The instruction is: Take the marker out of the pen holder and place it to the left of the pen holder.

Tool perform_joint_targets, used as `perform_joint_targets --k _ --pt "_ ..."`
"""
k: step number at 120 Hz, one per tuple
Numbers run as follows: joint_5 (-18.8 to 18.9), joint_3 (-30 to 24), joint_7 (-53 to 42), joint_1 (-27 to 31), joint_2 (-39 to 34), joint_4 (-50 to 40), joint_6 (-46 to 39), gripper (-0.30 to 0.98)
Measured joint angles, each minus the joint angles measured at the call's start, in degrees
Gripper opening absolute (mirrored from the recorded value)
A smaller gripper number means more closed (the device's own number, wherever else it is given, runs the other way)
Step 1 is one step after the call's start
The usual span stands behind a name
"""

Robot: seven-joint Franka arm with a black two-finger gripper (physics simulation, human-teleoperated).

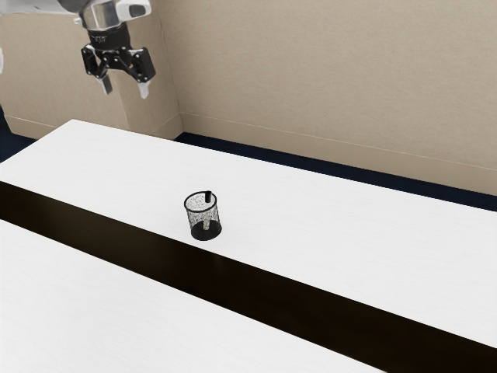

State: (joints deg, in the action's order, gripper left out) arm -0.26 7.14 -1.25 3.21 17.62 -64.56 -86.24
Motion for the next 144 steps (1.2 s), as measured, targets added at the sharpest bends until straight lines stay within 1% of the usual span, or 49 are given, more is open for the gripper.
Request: perform_joint_targets --k 12,16,27,37,44,48,52,60,68,76,84,92,108,122,133,144 --pt "0.0 0.0 -0.3 0.0 0.2 0.3 0.4 0.69" --pt "0.0 -1.0 -0.5 0.1 0.2 0.5 -1.0 0.69" --pt "0.1 -6.6 -0.7 -0.2 4.3 0.8 -9.2 0.69" --pt "0.3 -9.2 -0.6 -0.5 8.3 0.7 -16.4 0.69" --pt "0.6 -10.2 0.5 -1.7 10.2 0.5 -20.2 0.69" --pt "2.6 -10.3 1.9 -3.3 11.6 0.4 -22.2 0.69" --pt "6.1 -10.5 3.6 -4.7 13.4 0.5 -24.0 0.68" --pt "10.8 -10.4 6.8 -5.7 16.9 0.5 -27.9 0.68" --pt "13.6 -10.2 9.7 -5.7 22.1 3.3 -30.8 0.69" --pt "14.7 -9.6 12.4 -5.8 25.7 5.3 -32.8 0.69" --pt "13.4 -7.4 14.9 -5.8 27.2 5.7 -33.8 0.69" --pt "10.7 -6.6 17.2 -5.9 27.2 5.6 -33.6 0.69" --pt "2.9 -2.8 21.3 -6.4 25.6 3.8 -27.5 0.69" --pt "-2.0 -0.8 24.4 -6.5 24.7 0.8 -22.1 0.69" --pt "-5.9 -0.2 26.4 -6.5 23.5 -1.0 -18.8 0.69" --pt "-8.4 -0.1 28.4 -6.6 23.1 -1.9 -15.9 0.69"
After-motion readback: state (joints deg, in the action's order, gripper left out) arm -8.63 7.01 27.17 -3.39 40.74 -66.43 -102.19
